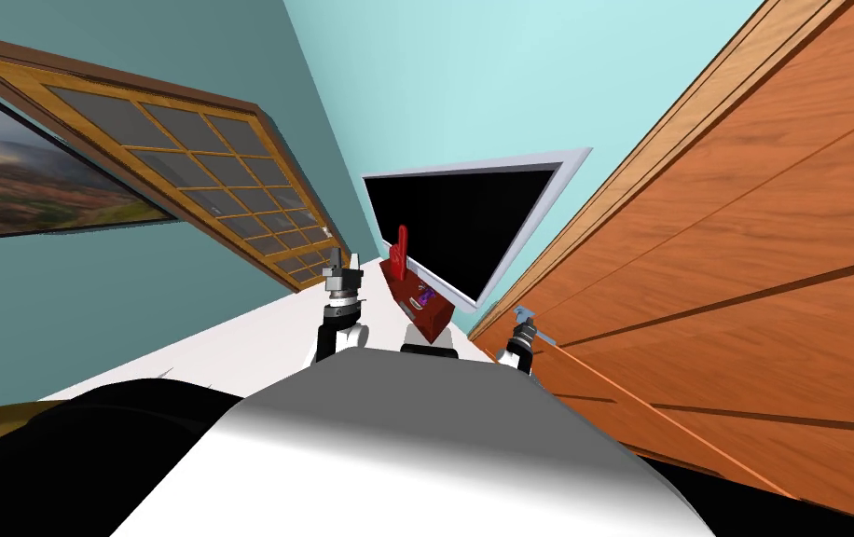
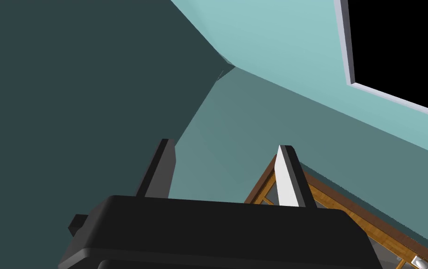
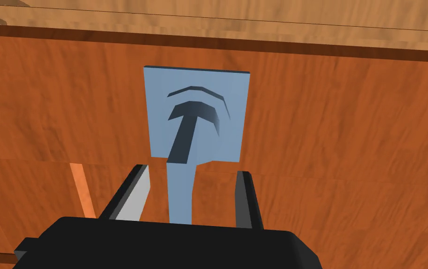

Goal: Pull the door open

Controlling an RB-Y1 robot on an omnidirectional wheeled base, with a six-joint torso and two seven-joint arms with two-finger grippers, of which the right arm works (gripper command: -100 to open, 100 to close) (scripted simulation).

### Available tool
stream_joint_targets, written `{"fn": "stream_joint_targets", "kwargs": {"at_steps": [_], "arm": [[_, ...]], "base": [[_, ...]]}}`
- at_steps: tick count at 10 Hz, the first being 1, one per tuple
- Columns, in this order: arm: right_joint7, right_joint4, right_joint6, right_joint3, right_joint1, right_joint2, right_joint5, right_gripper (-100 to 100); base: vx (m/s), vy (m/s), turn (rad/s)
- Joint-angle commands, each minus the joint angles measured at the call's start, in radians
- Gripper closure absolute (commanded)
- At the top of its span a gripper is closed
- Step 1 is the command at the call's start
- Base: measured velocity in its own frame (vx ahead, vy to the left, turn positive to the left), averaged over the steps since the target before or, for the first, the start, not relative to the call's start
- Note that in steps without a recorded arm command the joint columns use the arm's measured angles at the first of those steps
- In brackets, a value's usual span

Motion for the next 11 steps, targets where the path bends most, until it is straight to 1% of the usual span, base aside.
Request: {"fn": "stream_joint_targets", "kwargs": {"at_steps": [1,5,6,8,11], "arm": [[0.0,0.0,0.0,0.001,0.0,0.0,0.0,100],[0.0,0.0,0.0,0.001,0.0,0.0,0.0,100],[-0.009,0.0,0.002,0.01,0.003,-0.003,0.006,100],[-0.022,0.0,0.002,0.023,0.005,-0.008,0.014,100],[-0.055,-0.001,0.002,0.059,0.01,-0.019,0.037,100]], "base": [[-0.007,0.017,-0.016],[-0.001,0.003,-0.001],[-0.094,0.046,0.032],[-0.161,0.07,0.032],[-0.201,0.046,0.062]]}}
